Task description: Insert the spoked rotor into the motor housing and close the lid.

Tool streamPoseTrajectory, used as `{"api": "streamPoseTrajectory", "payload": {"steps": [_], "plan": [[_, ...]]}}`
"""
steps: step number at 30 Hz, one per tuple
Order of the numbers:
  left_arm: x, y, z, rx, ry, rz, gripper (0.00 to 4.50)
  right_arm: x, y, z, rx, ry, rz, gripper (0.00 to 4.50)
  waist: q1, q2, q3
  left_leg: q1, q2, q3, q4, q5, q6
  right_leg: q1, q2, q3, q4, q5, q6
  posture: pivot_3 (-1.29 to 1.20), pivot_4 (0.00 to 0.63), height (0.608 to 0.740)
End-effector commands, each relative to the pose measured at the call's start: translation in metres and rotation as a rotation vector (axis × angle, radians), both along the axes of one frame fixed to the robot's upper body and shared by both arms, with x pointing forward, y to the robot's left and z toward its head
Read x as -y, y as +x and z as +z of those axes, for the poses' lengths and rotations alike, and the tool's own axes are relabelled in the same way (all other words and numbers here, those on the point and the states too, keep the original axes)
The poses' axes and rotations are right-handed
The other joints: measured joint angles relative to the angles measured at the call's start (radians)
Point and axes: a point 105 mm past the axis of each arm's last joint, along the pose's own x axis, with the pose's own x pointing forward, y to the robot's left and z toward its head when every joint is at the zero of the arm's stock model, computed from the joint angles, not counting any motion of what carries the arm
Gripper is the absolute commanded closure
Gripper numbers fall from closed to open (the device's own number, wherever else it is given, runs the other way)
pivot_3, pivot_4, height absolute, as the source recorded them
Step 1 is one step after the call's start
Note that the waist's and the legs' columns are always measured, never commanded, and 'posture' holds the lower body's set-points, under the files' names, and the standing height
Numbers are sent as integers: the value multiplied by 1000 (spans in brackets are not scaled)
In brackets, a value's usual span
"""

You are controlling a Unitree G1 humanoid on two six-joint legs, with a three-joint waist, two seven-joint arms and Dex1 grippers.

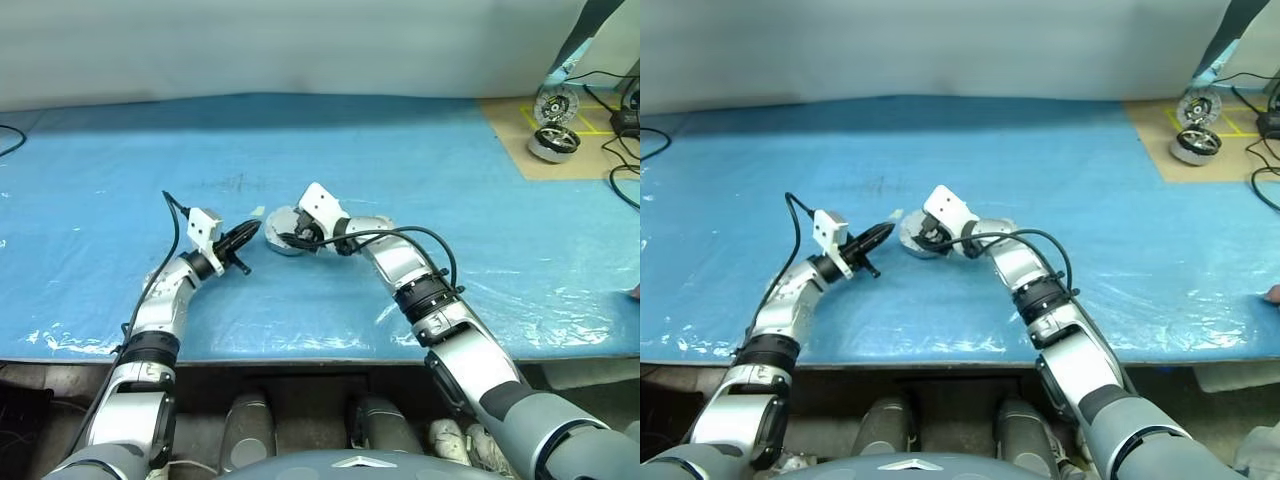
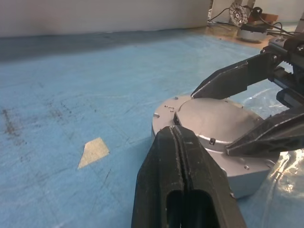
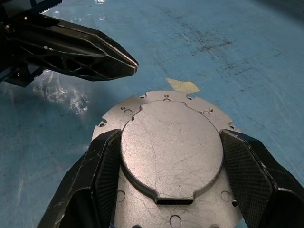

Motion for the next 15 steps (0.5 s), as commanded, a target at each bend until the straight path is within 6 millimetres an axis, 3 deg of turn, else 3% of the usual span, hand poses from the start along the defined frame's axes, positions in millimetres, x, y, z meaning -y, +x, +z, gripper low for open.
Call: {"api": "streamPoseTrajectory", "payload": {"steps": [1, 9, 15], "plan": [[11, 0, 8, 45, 15, -64, 4485, 31, -5, -52, -163, -123, -99, 1574, 0, 0, 0, 0, 0, 0, 0, 0, 0, 0, 0, 0, 0, 0, 0, 0, 150, 740], [13, -2, -23, -47, 128, -82, 4485, 31, -6, -54, -165, -126, -105, 1574, 3, 0, 0, 0, -1, 0, -2, 0, 0, 0, -1, -1, -1, 0, 1, 0, 150, 740], [11, -6, -34, -79, 142, -83, 4485, 33, -6, -54, -168, -129, -111, 1574, 14, 0, -1, 5, -2, 1, -7, 0, 0, 3, -4, 0, -2, -1, 1, 0, 150, 740]]}}
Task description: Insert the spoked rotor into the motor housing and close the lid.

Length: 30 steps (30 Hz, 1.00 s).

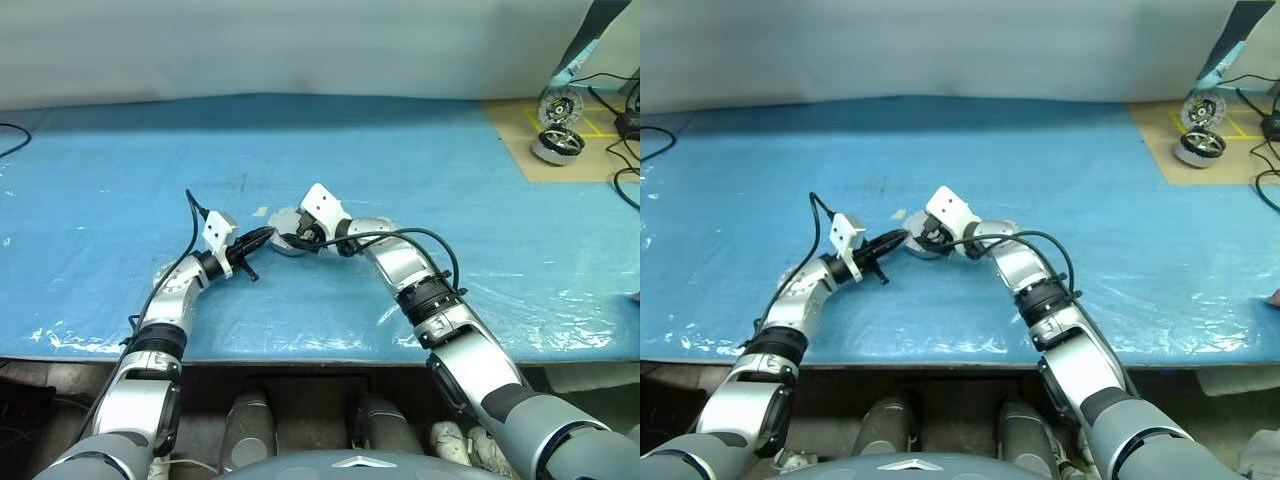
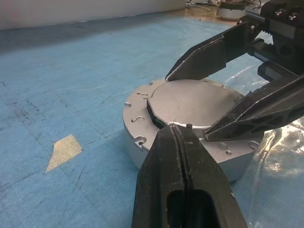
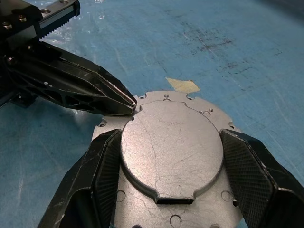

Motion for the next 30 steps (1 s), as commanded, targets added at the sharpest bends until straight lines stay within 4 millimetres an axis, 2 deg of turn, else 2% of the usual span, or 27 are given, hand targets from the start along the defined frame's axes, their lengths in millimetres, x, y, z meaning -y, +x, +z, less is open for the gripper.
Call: {"api": "streamPoseTrajectory", "payload": {"steps": [1, 7, 11, 12, 19, 24, 27, 30], "plan": [[-2, -7, -19, -58, 40, -10, 4485, 28, -6, -51, -161, -122, -91, 1574, 1, 0, 0, 0, 0, 0, -1, 0, 0, 0, 0, 0, 0, 0, 0, 0, 150, 740], [9, -9, -13, -37, 12, -48, 4485, 24, -6, -48, -144, -95, -88, 1574, 2, 0, -1, 1, 0, 0, -2, 0, 0, 1, 0, 0, -3, 0, 0, 0, 150, 740], [12, -9, -10, -23, 11, -55, 4500, 14, -13, -31, -134, 3, -23, 187, 4, 0, -1, 0, 0, 0, -3, 0, 0, 1, 0, 0, -5, 0, 0, 0, 150, 740], [12, -9, -10, -23, 10, -58, 4500, 10, -17, -24, -140, 43, 7, 20, 5, 0, -1, -1, 0, 1, -4, 0, 0, 1, 0, -1, -6, 0, 0, 0, 150, 740], [11, -10, -10, -26, 18, -63, 4500, 12, -15, 24, -67, 216, 48, 20, 9, 0, -1, -10, 0, 1, -3, 0, 0, -3, 0, -5, -8, 2, 6, 0, 150, 740], [10, -10, -9, -26, 22, -64, 4500, 20, -16, 54, 28, 282, 68, 20, 11, -2, 0, -13, 0, 1, -3, 0, 0, -5, 0, -6, -8, 2, 6, 0, 150, 740], [9, -9, -9, -25, 25, -63, 4500, 26, -18, 64, 34, 330, 62, 20, 11, -2, 0, -12, 1, 0, -3, 0, 0, -5, 0, -6, -8, 3, 7, 0, 150, 740], [9, -9, -8, -22, 27, -63, 4500, 38, -19, 65, -29, 384, 24, 20, 12, -2, 1, -12, 0, 0, -3, 0, 0, -5, 0, -6, -7, 3, 7, 0, 150, 740]]}}
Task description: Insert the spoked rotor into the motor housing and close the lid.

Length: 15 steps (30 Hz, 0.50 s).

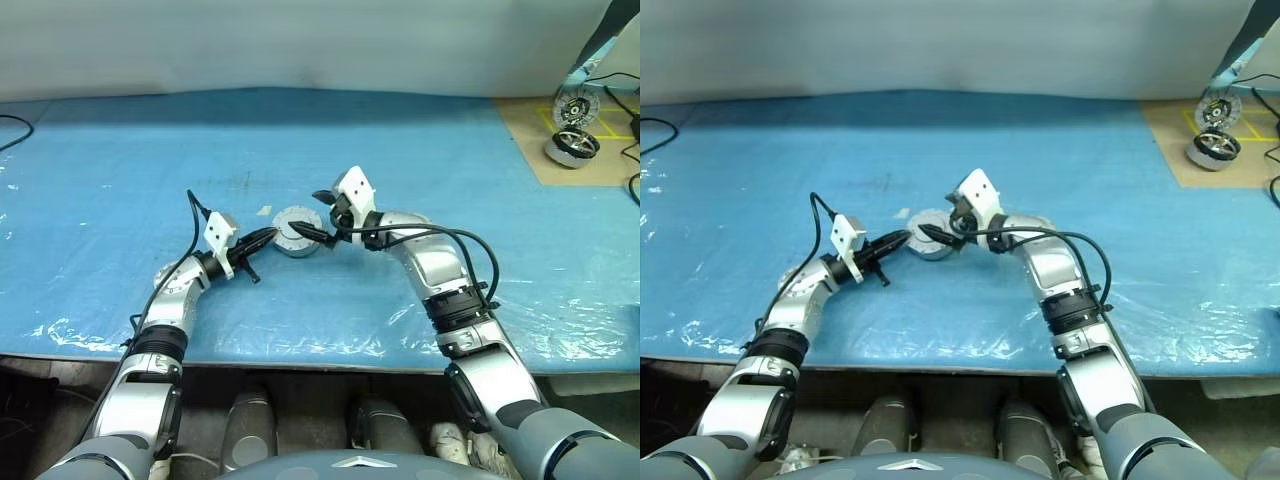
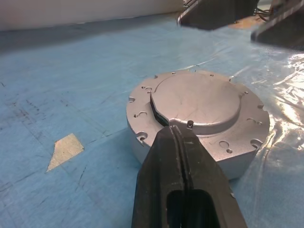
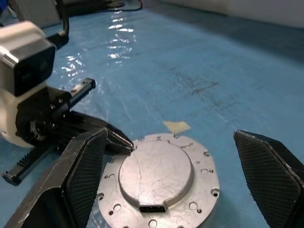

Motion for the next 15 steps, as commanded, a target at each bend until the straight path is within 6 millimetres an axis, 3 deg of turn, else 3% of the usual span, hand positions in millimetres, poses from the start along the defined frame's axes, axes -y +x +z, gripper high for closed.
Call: {"api": "streamPoseTrajectory", "payload": {"steps": [1, 6, 10, 15], "plan": [[2, -4, -10, -38, 32, -16, 4500, 12, -3, 10, -67, 90, -18, 20, 1, 0, 0, 0, 0, 0, 0, 0, 0, 0, 0, 0, 0, 0, 0, 0, 150, 740], [2, -2, -7, -30, 31, -18, 4500, 51, 1, -36, -499, 225, -164, 20, 5, 0, 0, 0, 0, 0, 0, 0, 0, 1, 0, 0, 0, 0, 0, 0, 150, 740], [2, -2, -6, -29, 36, -23, 4500, 53, -15, -60, -685, 294, -139, 20, 11, 0, 0, 0, 1, 0, 0, 0, 0, 1, 0, -1, 0, 0, 0, 0, 150, 740], [1, -1, -4, -27, 40, -26, 4500, 42, -17, -57, -760, 410, -104, 20, 12, 0, 0, 1, 1, 0, 1, 0, 0, 1, 0, -1, 2, 0, 0, 0, 150, 740]]}}
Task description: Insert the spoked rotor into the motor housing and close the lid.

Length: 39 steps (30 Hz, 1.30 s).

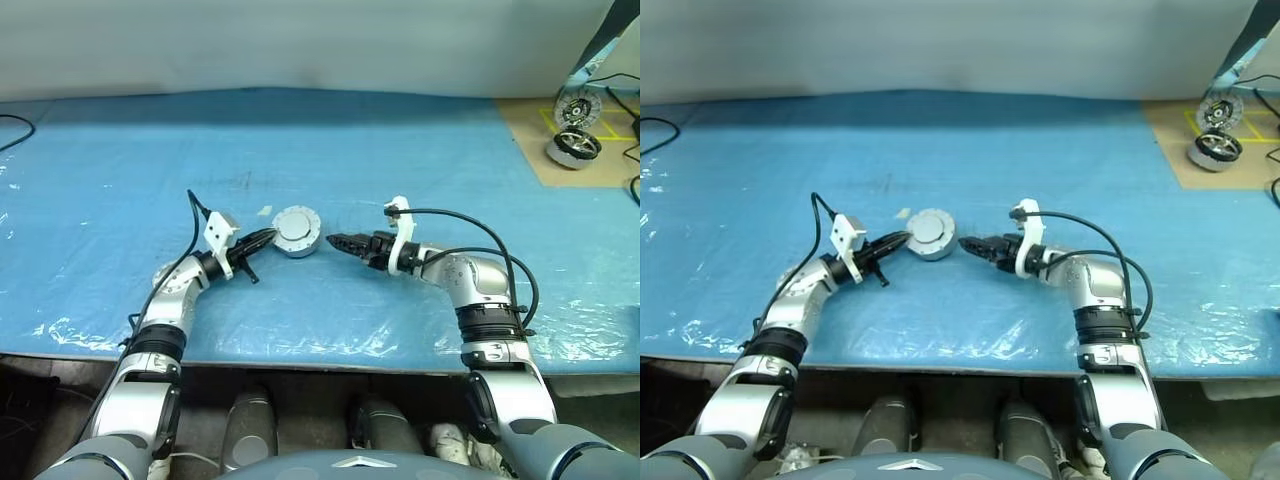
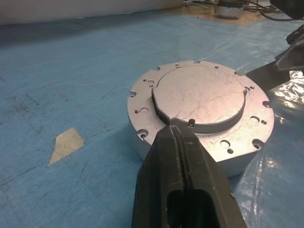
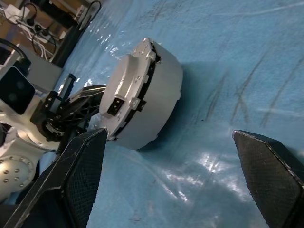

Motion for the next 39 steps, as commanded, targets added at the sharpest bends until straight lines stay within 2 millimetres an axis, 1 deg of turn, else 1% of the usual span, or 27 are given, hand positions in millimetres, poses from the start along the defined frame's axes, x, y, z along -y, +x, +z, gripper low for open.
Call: {"api": "streamPoseTrajectory", "payload": {"steps": [1, 3, 8, 14, 17, 21, 25, 26, 31, 35, 37, 39], "plan": [[3, -1, -3, -15, 33, -24, 4500, -15, -1, 9, -47, 136, 18, 20, 2, 0, 0, 0, 0, 0, 0, 0, 0, 0, 0, 0, 0, 0, 0, 0, 150, 740], [3, 0, -3, -13, 37, -25, 4500, -22, 1, 10, -49, 154, 17, 20, 3, 0, 0, 0, 0, 0, 0, 0, 0, 0, 0, 0, 0, 0, 0, 0, 150, 740], [2, 1, -1, -9, 42, -26, 4500, -33, 5, 1, -78, 135, 6, 20, 4, 0, 0, -1, 0, 0, 1, 0, 0, 0, 0, 0, 0, 0, 0, 0, 150, 740], [0, 0, -2, -10, 48, -24, 4500, -38, 18, -1, -64, 119, -56, 20, 3, 0, 0, 0, 0, 0, 1, 0, 0, 0, 0, 0, 1, 0, 0, 0, 150, 740], [0, 0, -2, -11, 48, -21, 4500, -40, 20, 6, -52, 161, -62, 647, 4, 0, 0, 0, 0, 0, 1, 0, 0, 0, 0, 0, 1, 0, 0, 0, 150, 740], [-1, 0, -2, -11, 49, -18, 4500, -39, 16, 11, -44, 187, -27, 2099, 4, 0, 0, -2, 0, 0, 1, 0, 0, -2, 0, 0, 1, 0, 0, 0, 150, 740], [-2, 1, -3, -11, 50, -14, 4500, -43, 11, 10, -49, 184, 3, 3350, 5, 0, 0, -2, 0, 0, 1, 0, 0, -2, 0, -1, 1, 0, 0, 0, 150, 740], [-2, 1, -3, -10, 50, -13, 4500, -44, 10, 11, -49, 187, 6, 3427, 5, 0, 0, -2, 0, 0, 1, 0, 0, -2, 0, -1, 1, 0, 0, 0, 150, 740], [-2, 2, -1, -4, 46, -10, 4500, -51, 8, 11, -49, 184, 22, 3427, 5, 0, 0, -2, 0, 0, 1, 0, 0, -2, 0, -1, 2, 0, 0, 0, 150, 740], [-1, 3, 7, 20, 21, -11, 4500, -51, 9, 10, -59, 187, 8, 3427, 5, 0, 0, -3, 0, 0, 1, 0, 0, -3, 0, 0, 2, 0, 0, 0, 150, 740], [-1, 5, 23, 49, -49, -10, 4500, -50, 11, 10, -66, 190, -4, 3427, 5, 0, 0, -3, 0, 0, 1, 0, 0, -3, 0, 0, 2, 0, 0, 0, 150, 740], [0, 2, 43, 69, -123, -42, 4500, -47, 13, 9, -88, 199, -24, 3427, 3, 0, 0, -3, 0, 0, 2, 0, 0, -3, 0, 0, 3, 0, 0, 0, 150, 740]]}}
